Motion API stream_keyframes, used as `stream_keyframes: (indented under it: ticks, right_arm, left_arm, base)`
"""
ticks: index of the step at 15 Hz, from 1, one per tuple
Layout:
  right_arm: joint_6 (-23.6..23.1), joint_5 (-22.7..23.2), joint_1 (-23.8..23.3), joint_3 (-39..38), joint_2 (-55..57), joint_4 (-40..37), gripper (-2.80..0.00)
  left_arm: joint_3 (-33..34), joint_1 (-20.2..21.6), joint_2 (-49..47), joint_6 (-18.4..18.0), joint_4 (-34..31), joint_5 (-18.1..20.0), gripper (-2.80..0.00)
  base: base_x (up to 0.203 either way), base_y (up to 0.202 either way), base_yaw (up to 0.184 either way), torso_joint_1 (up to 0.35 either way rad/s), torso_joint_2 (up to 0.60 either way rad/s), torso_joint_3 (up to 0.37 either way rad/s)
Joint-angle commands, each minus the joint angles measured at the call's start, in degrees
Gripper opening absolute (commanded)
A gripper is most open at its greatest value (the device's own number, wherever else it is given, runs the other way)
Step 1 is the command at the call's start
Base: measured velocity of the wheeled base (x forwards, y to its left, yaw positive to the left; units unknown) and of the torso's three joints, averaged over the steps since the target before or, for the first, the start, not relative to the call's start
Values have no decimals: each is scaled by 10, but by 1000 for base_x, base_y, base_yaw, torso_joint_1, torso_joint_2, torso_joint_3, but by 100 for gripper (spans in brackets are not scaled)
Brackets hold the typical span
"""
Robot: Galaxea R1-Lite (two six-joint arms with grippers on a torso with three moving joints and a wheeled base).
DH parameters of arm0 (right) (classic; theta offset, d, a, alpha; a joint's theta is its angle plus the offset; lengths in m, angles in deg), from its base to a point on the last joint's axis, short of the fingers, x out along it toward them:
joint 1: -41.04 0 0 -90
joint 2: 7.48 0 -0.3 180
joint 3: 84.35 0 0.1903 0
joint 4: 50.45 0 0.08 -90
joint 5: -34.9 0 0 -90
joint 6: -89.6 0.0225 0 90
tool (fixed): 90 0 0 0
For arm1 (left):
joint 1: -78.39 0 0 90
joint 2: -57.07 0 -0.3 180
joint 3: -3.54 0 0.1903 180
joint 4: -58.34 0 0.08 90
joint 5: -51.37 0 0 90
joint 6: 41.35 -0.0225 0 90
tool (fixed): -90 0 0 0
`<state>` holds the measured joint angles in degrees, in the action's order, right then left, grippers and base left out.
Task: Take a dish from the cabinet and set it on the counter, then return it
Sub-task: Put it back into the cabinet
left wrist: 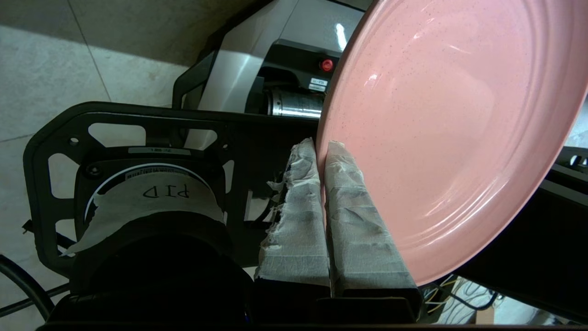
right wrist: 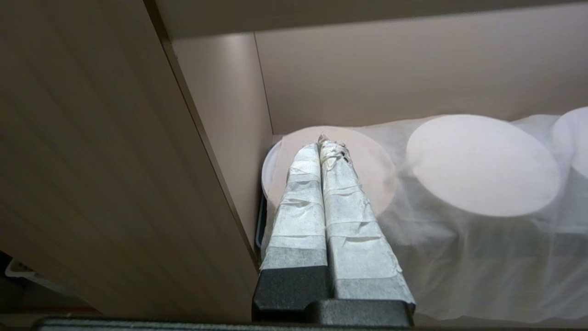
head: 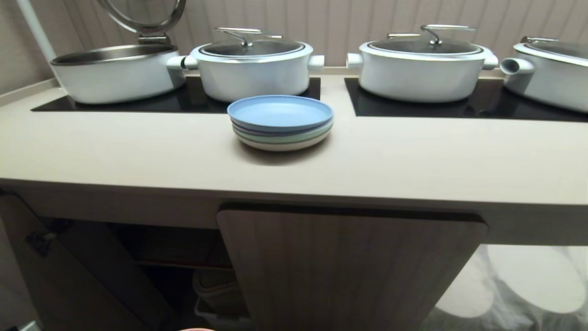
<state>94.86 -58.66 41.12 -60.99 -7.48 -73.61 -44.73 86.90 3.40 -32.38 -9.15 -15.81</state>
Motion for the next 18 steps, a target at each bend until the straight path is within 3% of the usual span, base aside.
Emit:
stream_keyframes:
  ticks: [1,15,18]
  right_arm:
    - [0,0,0,0,0,1,-280]
    - [0,0,0,0,0,1,-280]
    - [0,0,0,0,0,1,-280]
  left_arm:
    - [0,0,1,1,-3,1,-280]
    - [1,0,2,2,-3,2,-280]
    - [1,1,2,2,-3,3,-280]
  base:
    - [0,0,0,-208,496,276]
    - [0,0,0,-166,468,296]
    - [0,0,0,-45,162,115]
